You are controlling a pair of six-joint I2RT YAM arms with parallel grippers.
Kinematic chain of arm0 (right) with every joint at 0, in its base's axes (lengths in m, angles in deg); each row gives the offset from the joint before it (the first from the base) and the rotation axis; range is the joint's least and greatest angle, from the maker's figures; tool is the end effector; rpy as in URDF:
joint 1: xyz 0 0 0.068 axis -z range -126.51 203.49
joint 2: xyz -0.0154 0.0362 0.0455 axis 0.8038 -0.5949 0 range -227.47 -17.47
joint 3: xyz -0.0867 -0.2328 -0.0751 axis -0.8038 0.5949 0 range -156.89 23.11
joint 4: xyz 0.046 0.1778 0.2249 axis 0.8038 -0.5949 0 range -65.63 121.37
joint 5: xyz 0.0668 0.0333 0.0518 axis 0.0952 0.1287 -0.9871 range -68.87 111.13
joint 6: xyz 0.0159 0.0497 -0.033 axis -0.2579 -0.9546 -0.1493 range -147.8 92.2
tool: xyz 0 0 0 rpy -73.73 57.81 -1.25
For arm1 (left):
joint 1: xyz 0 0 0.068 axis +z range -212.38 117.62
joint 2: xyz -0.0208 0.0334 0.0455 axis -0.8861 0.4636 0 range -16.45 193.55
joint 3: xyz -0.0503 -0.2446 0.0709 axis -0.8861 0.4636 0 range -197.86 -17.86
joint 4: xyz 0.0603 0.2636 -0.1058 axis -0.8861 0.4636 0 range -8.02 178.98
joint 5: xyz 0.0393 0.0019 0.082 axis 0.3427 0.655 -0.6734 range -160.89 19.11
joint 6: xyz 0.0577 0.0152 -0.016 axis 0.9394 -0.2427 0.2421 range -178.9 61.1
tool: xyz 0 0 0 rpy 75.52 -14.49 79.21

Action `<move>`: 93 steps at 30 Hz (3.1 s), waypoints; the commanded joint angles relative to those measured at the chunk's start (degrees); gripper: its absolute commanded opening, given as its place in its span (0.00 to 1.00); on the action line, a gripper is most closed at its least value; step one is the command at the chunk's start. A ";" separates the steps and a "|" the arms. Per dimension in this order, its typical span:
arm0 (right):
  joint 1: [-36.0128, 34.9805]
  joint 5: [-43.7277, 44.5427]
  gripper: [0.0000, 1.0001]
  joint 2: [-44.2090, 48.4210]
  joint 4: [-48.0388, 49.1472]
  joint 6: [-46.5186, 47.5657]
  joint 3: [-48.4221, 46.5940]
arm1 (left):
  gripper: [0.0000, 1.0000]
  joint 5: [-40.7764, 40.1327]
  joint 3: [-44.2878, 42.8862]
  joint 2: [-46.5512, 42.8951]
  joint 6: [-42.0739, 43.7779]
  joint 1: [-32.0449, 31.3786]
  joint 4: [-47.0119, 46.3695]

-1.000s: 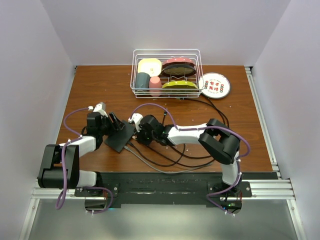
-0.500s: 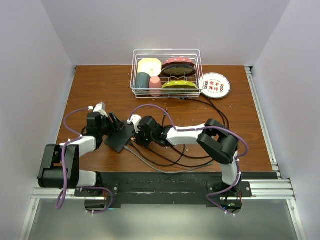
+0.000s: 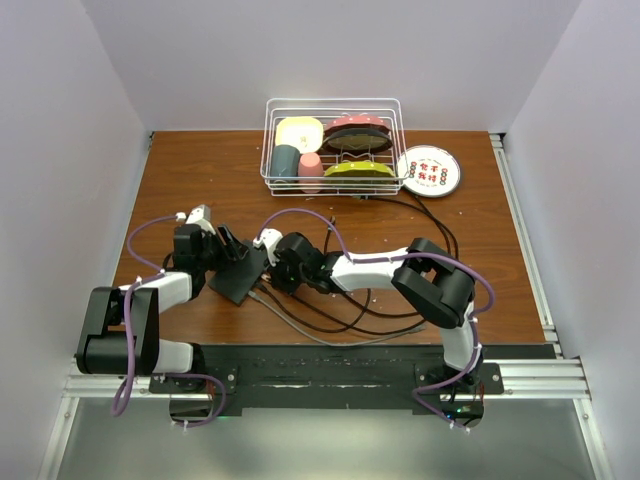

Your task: Insert the plug into the switch port

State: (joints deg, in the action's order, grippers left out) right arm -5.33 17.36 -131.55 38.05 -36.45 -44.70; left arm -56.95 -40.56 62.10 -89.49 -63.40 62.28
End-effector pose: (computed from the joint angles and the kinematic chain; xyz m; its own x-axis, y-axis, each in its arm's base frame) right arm 0.2297 0.3856 0.1075 -0.4586 -0.4679 -0.7555 -0.8203 0.5498 0.1574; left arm 0.2708 -0.0161 0.0940 -0.6154 -0.4831 -0.6228 -0.1179 0.8377 -0.5333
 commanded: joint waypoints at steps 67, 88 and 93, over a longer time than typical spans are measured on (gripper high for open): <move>-2.26 8.69 0.00 4.74 6.07 -0.23 -3.21 | 0.67 2.33 -0.15 1.52 0.79 -0.04 0.19; -2.26 11.33 0.00 1.93 5.72 -0.06 -3.47 | 0.67 2.59 -0.50 1.88 0.88 -0.04 -0.07; -2.26 10.71 0.00 2.37 7.38 -0.41 -2.59 | 0.67 2.76 -0.42 1.79 0.88 -0.04 -0.07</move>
State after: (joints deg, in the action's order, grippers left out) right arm -7.45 26.43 -131.09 36.52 -36.73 -46.71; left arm -57.00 -40.59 62.95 -89.20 -63.14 60.88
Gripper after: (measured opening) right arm 0.051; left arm 0.666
